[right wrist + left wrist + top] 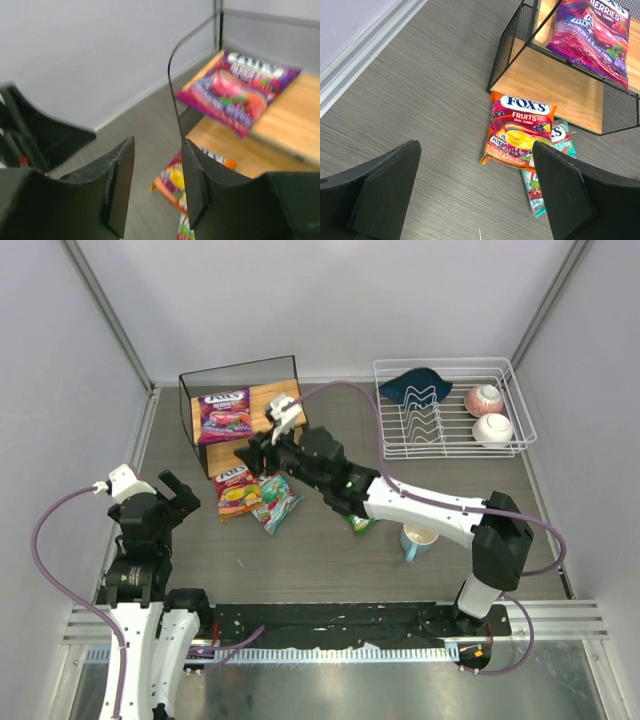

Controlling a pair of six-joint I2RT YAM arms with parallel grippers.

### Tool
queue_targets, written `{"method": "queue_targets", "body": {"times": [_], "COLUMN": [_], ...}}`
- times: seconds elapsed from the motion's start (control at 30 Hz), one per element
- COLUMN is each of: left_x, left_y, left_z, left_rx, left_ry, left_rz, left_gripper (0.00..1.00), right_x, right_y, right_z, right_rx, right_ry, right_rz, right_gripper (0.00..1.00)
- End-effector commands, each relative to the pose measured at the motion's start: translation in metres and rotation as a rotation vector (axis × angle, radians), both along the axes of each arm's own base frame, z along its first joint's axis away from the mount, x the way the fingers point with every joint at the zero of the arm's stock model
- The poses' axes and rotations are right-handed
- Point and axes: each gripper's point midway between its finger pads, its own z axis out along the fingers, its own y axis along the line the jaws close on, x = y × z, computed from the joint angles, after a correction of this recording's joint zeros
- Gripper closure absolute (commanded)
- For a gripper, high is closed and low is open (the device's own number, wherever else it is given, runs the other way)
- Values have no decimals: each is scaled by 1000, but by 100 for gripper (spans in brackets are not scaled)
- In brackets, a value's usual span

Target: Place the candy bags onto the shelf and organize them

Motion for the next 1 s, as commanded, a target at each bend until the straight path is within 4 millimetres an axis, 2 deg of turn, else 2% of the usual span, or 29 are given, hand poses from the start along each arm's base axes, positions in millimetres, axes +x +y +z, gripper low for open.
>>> {"method": "queue_targets", "body": {"times": [0.0, 0.03, 0.07, 0.1, 0.13, 0.2, 0.23, 0.4, 0.43, 0.47, 0.67, 0.97], "left_x": [6, 6, 6, 6, 6, 6, 6, 6, 7, 7, 6, 7], "left_y": [-2, -2, -2, -2, -2, -2, -1, -2, -3, -3, -2, -3], "left_z": [6, 5, 6, 5, 6, 5, 5, 6, 6, 5, 5, 5], "left_rx": [2, 2, 2, 2, 2, 2, 4, 3, 2, 1, 3, 4], "left_ry": [-33, -30, -33, -31, -34, -30, -29, -34, -32, -31, -33, -33], "left_rz": [-15, -15, -13, -15, -16, -15, -14, -18, -20, -21, -20, -24], "left_gripper": [0, 0, 0, 0, 0, 0, 0, 0, 0, 0, 0, 0], "right_x": [-13, -17, -17, -18, -16, -13, -8, 8, 12, 15, 33, 40], "right_y": [-12, -13, -11, -7, -5, 2, 8, 22, 25, 27, 29, 37], "right_z": [-67, -89, -91, -109, -118, -133, -148, -183, -181, -191, -205, -217], "right_rx": [-54, -65, -33, -49, -45, -62, -76, -98, -86, -79, -8, -35], "right_ry": [132, 181, 189, 218, 242, 266, 290, 331, 334, 365, 428, 450], "right_rz": [-71, -75, -74, -70, -72, -79, -93, -127, -135, -145, -187, -203], "right_gripper": [47, 38, 33, 30, 27, 26, 26, 25, 25, 25, 25, 26]}}
